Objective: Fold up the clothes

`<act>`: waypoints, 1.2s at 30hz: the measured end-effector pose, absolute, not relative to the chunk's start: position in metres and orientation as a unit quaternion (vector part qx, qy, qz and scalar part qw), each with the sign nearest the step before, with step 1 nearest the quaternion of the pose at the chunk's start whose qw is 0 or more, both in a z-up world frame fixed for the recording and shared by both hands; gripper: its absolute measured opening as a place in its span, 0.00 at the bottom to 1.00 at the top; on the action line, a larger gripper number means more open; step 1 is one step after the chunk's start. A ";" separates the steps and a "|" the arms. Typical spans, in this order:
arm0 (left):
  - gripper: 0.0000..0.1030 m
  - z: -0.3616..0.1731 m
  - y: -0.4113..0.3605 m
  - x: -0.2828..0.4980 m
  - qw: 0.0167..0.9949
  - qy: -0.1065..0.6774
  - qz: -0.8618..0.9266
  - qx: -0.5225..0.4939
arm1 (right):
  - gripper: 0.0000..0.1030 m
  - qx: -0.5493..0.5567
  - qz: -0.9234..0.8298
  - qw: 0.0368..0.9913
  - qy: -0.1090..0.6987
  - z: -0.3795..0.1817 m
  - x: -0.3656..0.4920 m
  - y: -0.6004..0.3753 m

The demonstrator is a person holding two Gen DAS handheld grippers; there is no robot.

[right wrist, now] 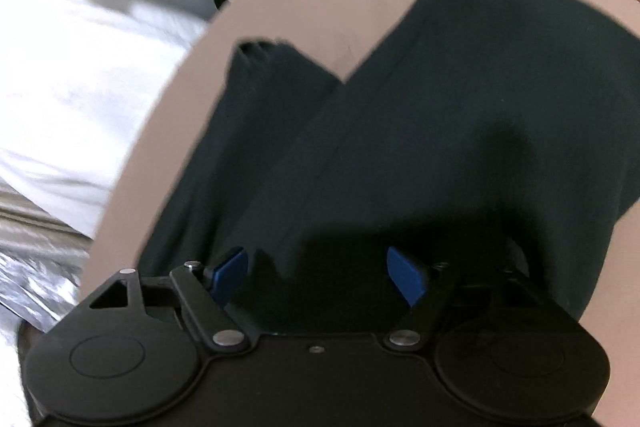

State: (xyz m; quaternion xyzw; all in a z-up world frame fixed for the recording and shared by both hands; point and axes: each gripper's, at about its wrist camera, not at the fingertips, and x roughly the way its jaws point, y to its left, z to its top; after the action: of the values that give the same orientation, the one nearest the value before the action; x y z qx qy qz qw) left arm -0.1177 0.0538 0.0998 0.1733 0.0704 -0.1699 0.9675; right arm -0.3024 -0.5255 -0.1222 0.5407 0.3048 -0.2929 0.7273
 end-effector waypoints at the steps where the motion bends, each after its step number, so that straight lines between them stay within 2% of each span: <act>1: 0.19 0.101 0.059 -0.115 0.970 0.076 -0.173 0.155 | 0.86 0.535 -0.295 0.727 0.313 -0.122 -0.297 -0.525; 3: 0.19 0.097 0.063 -0.107 0.969 0.103 -0.173 0.144 | 0.93 0.524 -0.300 0.727 0.327 -0.122 -0.286 -0.525; 6: 0.19 0.085 0.063 -0.092 0.964 0.145 -0.164 0.154 | 1.00 0.496 -0.320 0.728 0.348 -0.121 -0.266 -0.526; 9: 0.19 0.067 0.053 -0.079 0.953 0.192 -0.149 0.183 | 0.99 0.433 -0.354 0.736 0.382 -0.120 -0.241 -0.517; 11: 0.19 0.059 0.051 -0.069 0.947 0.220 -0.145 0.186 | 0.86 0.391 -0.374 0.749 0.382 -0.115 -0.236 -0.507; 12: 0.19 0.055 0.051 -0.065 0.944 0.233 -0.144 0.184 | 0.73 0.371 -0.383 0.756 0.379 -0.112 -0.235 -0.501; 14: 0.19 0.052 0.054 -0.060 0.941 0.250 -0.143 0.177 | 0.36 0.330 -0.400 0.770 0.372 -0.106 -0.234 -0.490; 15: 0.19 0.051 0.056 -0.057 0.940 0.258 -0.142 0.173 | 0.23 0.310 -0.409 0.776 0.368 -0.102 -0.233 -0.484; 16: 0.19 0.050 0.058 -0.056 0.939 0.262 -0.143 0.171 | 0.17 0.289 -0.417 0.781 0.364 -0.099 -0.232 -0.478; 19: 0.19 0.048 0.061 -0.052 0.937 0.271 -0.146 0.165 | 0.10 0.307 -0.409 0.793 0.331 -0.093 -0.245 -0.482; 23: 0.19 0.048 0.063 -0.053 0.936 0.271 -0.152 0.163 | 0.09 0.349 -0.398 0.811 0.248 -0.083 -0.264 -0.486; 32: 0.22 0.077 0.091 -0.071 0.947 0.241 -0.198 0.083 | 0.09 0.298 -0.368 0.879 0.058 0.019 -0.377 -0.433; 33: 0.31 0.080 0.094 -0.075 0.946 0.241 -0.203 0.077 | 0.08 0.291 -0.363 0.884 0.037 0.030 -0.389 -0.427; 34: 0.46 0.076 0.090 -0.077 0.941 0.253 -0.199 0.104 | 0.08 0.297 -0.365 0.882 0.033 0.032 -0.397 -0.426; 36: 0.62 0.063 0.083 -0.080 0.928 0.281 -0.187 0.156 | 0.10 0.331 -0.380 0.862 0.057 0.017 -0.406 -0.431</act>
State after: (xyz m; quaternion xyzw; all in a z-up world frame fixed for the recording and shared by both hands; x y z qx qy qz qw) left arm -0.0801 0.0827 0.0625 0.1557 0.2807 -0.1870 0.9284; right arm -0.4061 -0.4312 0.0166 0.3315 0.0574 -0.3802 0.8616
